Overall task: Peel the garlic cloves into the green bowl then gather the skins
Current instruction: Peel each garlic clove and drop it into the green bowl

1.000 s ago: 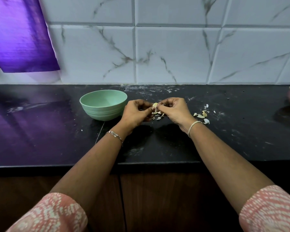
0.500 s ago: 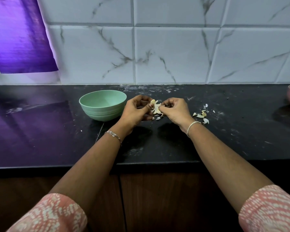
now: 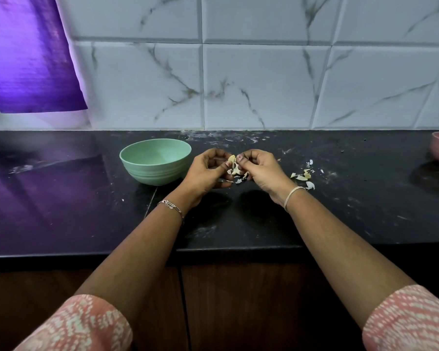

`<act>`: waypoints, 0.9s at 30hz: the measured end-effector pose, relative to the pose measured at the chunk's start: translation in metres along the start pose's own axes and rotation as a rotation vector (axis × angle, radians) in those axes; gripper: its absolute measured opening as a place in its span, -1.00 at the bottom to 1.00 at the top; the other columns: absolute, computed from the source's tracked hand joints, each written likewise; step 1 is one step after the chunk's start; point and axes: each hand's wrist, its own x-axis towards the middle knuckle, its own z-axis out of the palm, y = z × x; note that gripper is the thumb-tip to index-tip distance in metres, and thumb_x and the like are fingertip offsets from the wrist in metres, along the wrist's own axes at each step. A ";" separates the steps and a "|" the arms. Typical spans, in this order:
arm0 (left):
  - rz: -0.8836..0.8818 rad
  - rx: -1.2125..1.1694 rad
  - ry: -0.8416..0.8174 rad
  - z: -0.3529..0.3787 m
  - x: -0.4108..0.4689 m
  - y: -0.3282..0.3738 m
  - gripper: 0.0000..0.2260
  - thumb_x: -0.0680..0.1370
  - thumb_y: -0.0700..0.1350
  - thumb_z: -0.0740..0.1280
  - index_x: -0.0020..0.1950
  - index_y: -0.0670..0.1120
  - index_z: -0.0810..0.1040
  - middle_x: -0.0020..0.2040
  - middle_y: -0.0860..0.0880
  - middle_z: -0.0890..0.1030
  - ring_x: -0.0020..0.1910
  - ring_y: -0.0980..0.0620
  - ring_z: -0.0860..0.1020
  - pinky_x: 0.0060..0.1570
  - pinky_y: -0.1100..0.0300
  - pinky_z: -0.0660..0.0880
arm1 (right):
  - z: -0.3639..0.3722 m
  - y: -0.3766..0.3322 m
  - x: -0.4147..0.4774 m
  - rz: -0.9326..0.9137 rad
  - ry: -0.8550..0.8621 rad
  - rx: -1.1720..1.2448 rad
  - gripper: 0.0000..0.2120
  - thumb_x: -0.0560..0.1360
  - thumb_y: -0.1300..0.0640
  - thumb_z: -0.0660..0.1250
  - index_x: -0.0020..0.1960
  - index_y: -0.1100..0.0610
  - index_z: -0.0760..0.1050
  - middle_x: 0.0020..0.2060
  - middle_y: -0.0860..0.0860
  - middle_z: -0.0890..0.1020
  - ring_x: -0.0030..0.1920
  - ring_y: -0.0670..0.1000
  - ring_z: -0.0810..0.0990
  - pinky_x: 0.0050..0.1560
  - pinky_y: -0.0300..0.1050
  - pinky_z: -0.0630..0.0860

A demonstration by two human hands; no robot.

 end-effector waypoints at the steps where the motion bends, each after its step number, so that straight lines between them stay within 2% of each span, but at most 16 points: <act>1: 0.006 -0.012 0.007 0.000 0.000 0.000 -0.90 0.58 -0.25 0.32 -0.05 -0.06 0.52 -0.15 -0.07 0.56 -0.32 0.09 0.58 -0.27 0.18 0.61 | 0.000 0.001 0.001 0.006 -0.007 -0.017 -0.93 0.60 0.19 0.29 0.01 0.19 0.52 -0.33 -0.05 0.56 -0.36 -0.18 0.49 -0.39 -0.41 0.38; 3: 0.011 -0.020 0.014 0.001 0.000 0.001 -0.91 0.57 -0.25 0.32 -0.05 -0.06 0.51 -0.13 -0.07 0.57 -0.29 0.09 0.58 -0.27 0.18 0.62 | 0.000 0.004 0.002 0.008 -0.001 -0.076 -0.93 0.60 0.15 0.30 -0.03 0.13 0.52 -0.31 -0.05 0.55 -0.28 -0.11 0.50 -0.27 -0.34 0.43; 5: 0.015 -0.015 0.018 0.002 -0.002 0.002 -0.93 0.58 -0.24 0.32 -0.04 -0.07 0.50 -0.11 -0.06 0.57 -0.23 0.08 0.59 -0.28 0.21 0.61 | -0.003 0.008 0.005 -0.018 0.036 -0.223 -0.91 0.57 0.11 0.33 -0.11 0.07 0.52 -0.29 -0.04 0.55 -0.23 -0.05 0.49 -0.16 -0.18 0.43; 8: 0.024 -0.069 0.070 0.003 -0.003 0.005 -0.95 0.58 -0.22 0.32 -0.02 -0.08 0.49 -0.08 -0.07 0.58 -0.22 0.10 0.59 -0.32 0.27 0.58 | -0.018 0.009 0.004 -0.070 0.113 -0.608 -0.90 0.54 0.09 0.32 -0.10 0.11 0.53 -0.28 -0.05 0.54 -0.20 0.00 0.50 -0.19 -0.15 0.37; 10: 0.018 -0.080 0.090 0.003 -0.003 0.006 -0.96 0.58 -0.21 0.33 -0.02 -0.08 0.50 -0.10 -0.06 0.59 -0.23 0.12 0.59 -0.34 0.30 0.56 | -0.031 0.007 0.002 -0.089 0.162 -0.715 -0.92 0.53 0.09 0.31 -0.11 0.08 0.52 -0.26 -0.06 0.56 -0.17 0.01 0.54 -0.19 -0.15 0.38; 12: 0.001 -0.022 0.078 0.006 -0.001 0.004 -0.95 0.57 -0.22 0.34 -0.04 -0.08 0.52 -0.12 -0.06 0.59 -0.24 0.10 0.57 -0.34 0.29 0.57 | -0.042 0.006 0.002 -0.103 0.167 -0.640 -0.92 0.55 0.07 0.33 -0.10 0.05 0.54 -0.23 -0.06 0.60 -0.19 -0.04 0.56 -0.18 -0.16 0.44; 14: -0.040 0.028 0.047 0.013 0.001 0.003 -0.93 0.58 -0.23 0.33 -0.06 -0.07 0.53 -0.16 -0.06 0.58 -0.28 0.10 0.56 -0.32 0.28 0.57 | -0.047 0.006 0.001 -0.112 0.080 -0.446 -0.90 0.56 0.08 0.35 0.02 0.09 0.59 -0.14 -0.03 0.64 -0.18 -0.10 0.57 -0.09 -0.26 0.49; 17: -0.107 0.005 0.032 0.028 0.007 0.005 -0.91 0.59 -0.25 0.31 -0.08 -0.08 0.52 -0.22 -0.04 0.57 -0.36 0.14 0.54 -0.35 0.28 0.55 | -0.045 0.006 -0.002 -0.167 -0.050 -0.270 -0.79 0.53 0.25 0.37 0.11 0.01 0.59 -0.05 0.05 0.66 -0.18 -0.10 0.58 0.01 -0.24 0.55; 20: -0.175 -0.026 0.056 0.038 0.012 0.009 -0.92 0.57 -0.25 0.32 -0.09 -0.11 0.55 -0.24 -0.05 0.59 -0.36 0.08 0.51 -0.38 0.27 0.56 | -0.042 0.009 0.000 -0.211 0.011 -0.334 -0.69 0.48 0.34 0.38 0.00 -0.08 0.59 -0.10 0.01 0.69 -0.16 -0.04 0.63 0.00 -0.19 0.58; 24: -0.233 -0.073 0.080 0.044 0.013 0.008 -0.93 0.54 -0.26 0.32 -0.12 -0.15 0.58 -0.32 -0.03 0.60 -0.43 0.08 0.47 -0.43 0.27 0.52 | -0.042 0.012 0.001 -0.241 0.148 -0.448 -0.81 0.44 0.28 0.44 -0.11 0.00 0.62 -0.26 -0.19 0.64 -0.19 -0.11 0.63 -0.07 -0.16 0.60; 27: -0.238 -0.142 0.093 0.043 0.015 0.008 -0.94 0.53 -0.25 0.33 -0.13 -0.15 0.56 -0.33 -0.03 0.60 -0.45 0.09 0.46 -0.44 0.27 0.51 | -0.044 0.011 -0.002 -0.309 0.150 -0.590 -0.91 0.45 0.20 0.44 -0.15 0.02 0.61 -0.29 -0.16 0.64 -0.22 -0.11 0.60 -0.12 -0.09 0.57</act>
